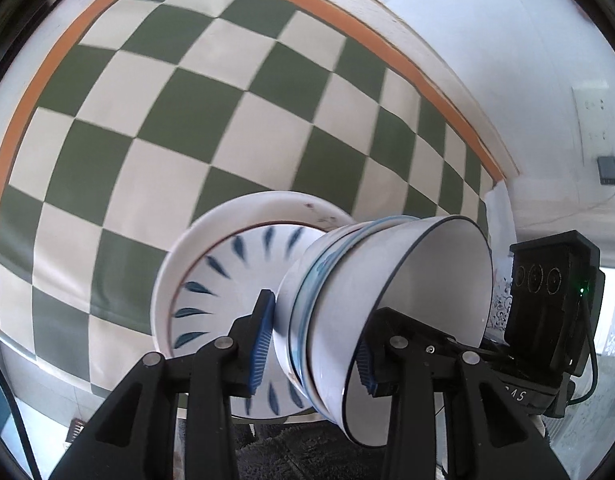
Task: Organize plates and bowls
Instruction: 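Carry the bowl stack with both grippers and lower it onto the plate stack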
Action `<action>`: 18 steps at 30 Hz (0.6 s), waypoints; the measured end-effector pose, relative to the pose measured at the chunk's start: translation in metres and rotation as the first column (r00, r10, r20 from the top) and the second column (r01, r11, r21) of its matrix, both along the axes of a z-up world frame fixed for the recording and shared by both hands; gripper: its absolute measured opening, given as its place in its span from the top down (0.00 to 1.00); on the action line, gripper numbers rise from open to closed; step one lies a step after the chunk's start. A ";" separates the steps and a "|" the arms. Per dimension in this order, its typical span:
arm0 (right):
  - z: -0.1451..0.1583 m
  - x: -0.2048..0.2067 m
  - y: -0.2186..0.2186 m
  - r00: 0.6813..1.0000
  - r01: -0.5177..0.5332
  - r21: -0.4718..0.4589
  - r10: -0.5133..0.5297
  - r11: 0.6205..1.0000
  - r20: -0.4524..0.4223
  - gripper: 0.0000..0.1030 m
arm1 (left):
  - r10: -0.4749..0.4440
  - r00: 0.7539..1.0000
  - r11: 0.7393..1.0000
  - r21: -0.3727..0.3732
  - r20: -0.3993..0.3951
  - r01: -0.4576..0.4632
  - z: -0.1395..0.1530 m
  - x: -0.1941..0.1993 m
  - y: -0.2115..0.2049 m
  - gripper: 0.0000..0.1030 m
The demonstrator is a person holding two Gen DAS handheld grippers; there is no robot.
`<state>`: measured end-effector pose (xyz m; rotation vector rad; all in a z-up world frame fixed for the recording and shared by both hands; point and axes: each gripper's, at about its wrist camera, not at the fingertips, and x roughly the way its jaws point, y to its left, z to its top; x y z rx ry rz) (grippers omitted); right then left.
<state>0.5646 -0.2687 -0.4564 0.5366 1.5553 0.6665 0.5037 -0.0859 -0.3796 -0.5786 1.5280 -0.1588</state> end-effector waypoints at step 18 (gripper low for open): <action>-0.020 -0.002 0.032 0.999 -0.044 -0.024 0.044 0.999 -0.008 0.45 | 0.061 0.998 0.998 -0.025 -0.016 -0.061 -0.020 -0.009 0.023 0.67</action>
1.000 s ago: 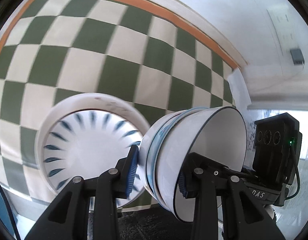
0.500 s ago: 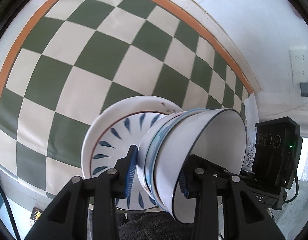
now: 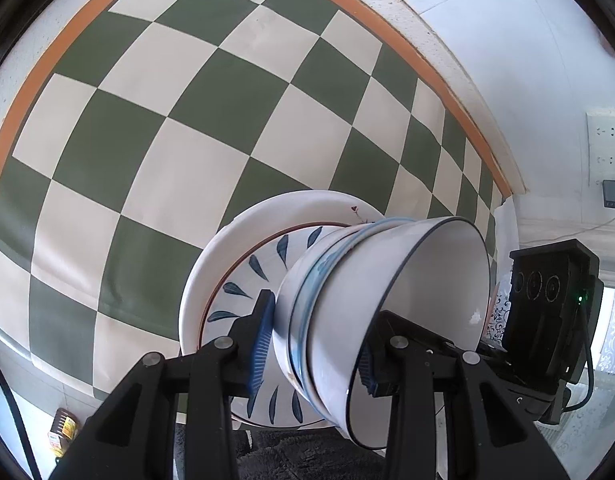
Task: Organize plates and bowls
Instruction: 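Carry the bowl stack with both grippers and lower it onto the plate stack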
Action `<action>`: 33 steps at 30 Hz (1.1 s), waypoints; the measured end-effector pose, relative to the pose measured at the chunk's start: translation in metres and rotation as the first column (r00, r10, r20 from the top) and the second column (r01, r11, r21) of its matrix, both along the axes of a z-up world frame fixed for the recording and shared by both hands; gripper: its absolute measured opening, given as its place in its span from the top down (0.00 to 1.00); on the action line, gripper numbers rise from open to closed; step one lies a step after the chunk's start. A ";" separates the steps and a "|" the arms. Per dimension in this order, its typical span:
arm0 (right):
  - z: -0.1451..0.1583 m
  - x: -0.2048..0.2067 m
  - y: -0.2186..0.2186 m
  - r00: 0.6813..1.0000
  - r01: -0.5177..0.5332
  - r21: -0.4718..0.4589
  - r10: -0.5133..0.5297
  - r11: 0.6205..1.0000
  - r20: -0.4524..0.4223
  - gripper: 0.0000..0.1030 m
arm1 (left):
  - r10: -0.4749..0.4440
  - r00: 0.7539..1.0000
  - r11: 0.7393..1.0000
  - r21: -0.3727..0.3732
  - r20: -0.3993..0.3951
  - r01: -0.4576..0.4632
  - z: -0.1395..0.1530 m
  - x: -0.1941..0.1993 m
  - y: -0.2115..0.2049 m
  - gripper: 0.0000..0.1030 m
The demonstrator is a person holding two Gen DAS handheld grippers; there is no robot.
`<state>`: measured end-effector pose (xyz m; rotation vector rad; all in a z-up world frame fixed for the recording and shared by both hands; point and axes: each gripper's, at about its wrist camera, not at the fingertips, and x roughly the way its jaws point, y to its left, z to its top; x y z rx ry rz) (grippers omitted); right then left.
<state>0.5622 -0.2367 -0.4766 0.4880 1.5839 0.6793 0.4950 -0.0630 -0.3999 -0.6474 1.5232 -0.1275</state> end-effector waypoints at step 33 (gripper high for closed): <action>-0.002 -0.012 0.001 0.999 0.012 -0.022 -0.011 1.000 0.047 0.46 | -0.018 1.000 1.000 0.004 -0.008 0.018 -0.006 -0.006 0.000 0.66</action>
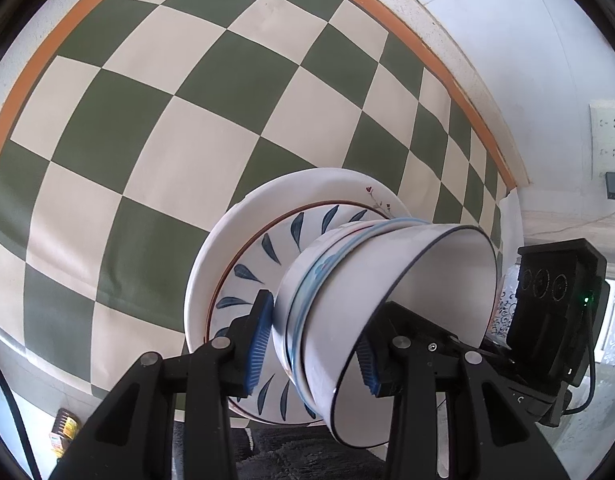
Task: Organize plates and bowls
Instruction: 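Carry the bowl stack with both grippers and lower it onto the plate stack, then open both grippers and pull them back from the bowls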
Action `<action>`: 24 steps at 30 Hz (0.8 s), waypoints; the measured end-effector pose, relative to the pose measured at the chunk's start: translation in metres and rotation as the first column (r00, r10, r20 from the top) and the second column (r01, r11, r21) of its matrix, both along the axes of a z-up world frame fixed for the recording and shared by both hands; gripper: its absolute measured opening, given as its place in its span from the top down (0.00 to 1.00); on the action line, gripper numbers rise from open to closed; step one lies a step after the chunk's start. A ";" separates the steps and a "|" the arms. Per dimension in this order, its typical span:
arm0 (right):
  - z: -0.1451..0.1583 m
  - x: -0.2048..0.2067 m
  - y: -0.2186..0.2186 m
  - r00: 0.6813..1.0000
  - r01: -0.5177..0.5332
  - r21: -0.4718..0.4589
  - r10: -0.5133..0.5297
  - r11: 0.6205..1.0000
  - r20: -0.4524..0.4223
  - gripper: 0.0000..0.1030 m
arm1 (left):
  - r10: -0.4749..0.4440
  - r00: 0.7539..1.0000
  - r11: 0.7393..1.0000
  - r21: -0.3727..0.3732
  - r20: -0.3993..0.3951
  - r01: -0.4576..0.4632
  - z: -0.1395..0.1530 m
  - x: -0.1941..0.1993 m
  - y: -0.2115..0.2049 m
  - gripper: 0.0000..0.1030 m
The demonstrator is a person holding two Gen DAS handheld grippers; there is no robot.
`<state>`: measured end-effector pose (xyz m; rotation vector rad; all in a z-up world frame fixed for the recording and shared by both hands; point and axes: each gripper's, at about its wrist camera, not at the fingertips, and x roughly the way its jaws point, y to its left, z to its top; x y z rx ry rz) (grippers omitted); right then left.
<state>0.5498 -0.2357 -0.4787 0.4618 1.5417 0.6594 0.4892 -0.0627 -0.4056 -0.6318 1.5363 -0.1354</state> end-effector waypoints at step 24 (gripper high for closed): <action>0.018 -0.008 -0.002 0.998 0.015 -0.087 -0.010 0.996 0.059 0.44 | -0.020 1.000 0.998 0.055 0.023 0.019 0.008 -0.008 -0.007 0.67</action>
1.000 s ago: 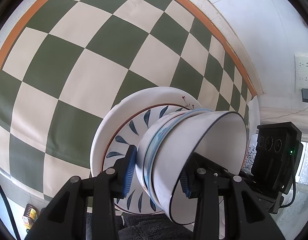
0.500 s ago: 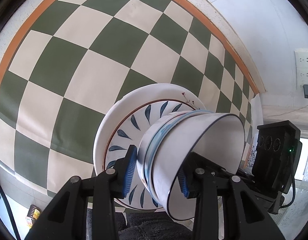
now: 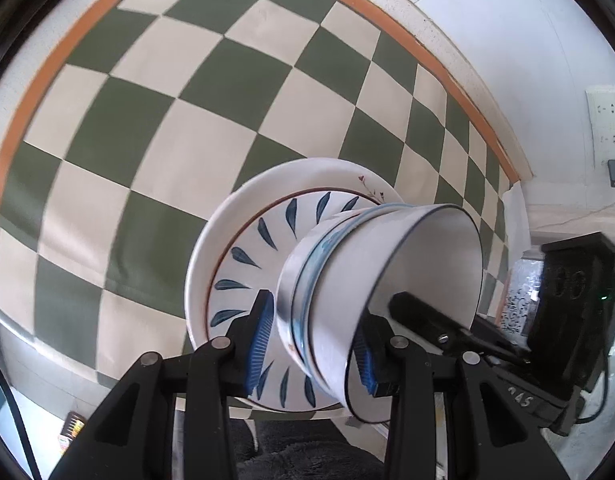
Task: Organize plates and bowls
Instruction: 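Open both grippers and pull them back from the bowls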
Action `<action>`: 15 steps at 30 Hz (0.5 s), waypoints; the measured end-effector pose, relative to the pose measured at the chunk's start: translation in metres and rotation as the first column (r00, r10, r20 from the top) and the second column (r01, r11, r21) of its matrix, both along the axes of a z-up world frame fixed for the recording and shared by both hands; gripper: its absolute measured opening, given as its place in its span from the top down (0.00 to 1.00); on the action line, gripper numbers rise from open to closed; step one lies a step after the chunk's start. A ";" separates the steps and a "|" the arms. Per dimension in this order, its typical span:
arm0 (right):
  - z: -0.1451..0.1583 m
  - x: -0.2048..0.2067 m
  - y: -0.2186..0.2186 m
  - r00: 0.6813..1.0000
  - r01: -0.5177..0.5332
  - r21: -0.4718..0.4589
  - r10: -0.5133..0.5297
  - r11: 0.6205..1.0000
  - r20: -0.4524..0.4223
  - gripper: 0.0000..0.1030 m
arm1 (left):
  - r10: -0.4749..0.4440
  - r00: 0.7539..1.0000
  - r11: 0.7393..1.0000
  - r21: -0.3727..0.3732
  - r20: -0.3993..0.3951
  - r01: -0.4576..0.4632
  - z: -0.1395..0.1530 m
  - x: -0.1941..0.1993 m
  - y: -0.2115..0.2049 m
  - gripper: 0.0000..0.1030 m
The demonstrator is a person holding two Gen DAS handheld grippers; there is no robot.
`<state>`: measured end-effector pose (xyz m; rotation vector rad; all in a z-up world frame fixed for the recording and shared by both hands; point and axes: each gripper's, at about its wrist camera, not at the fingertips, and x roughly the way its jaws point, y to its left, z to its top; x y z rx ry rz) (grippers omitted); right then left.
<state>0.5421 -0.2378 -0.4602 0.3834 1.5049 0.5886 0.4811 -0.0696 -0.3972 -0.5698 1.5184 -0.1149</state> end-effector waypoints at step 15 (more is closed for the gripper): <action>0.095 -0.057 -0.018 0.969 0.063 -0.125 -0.030 0.990 0.246 0.43 | -0.160 0.951 0.922 0.383 0.263 0.049 0.100 -0.066 -0.015 0.65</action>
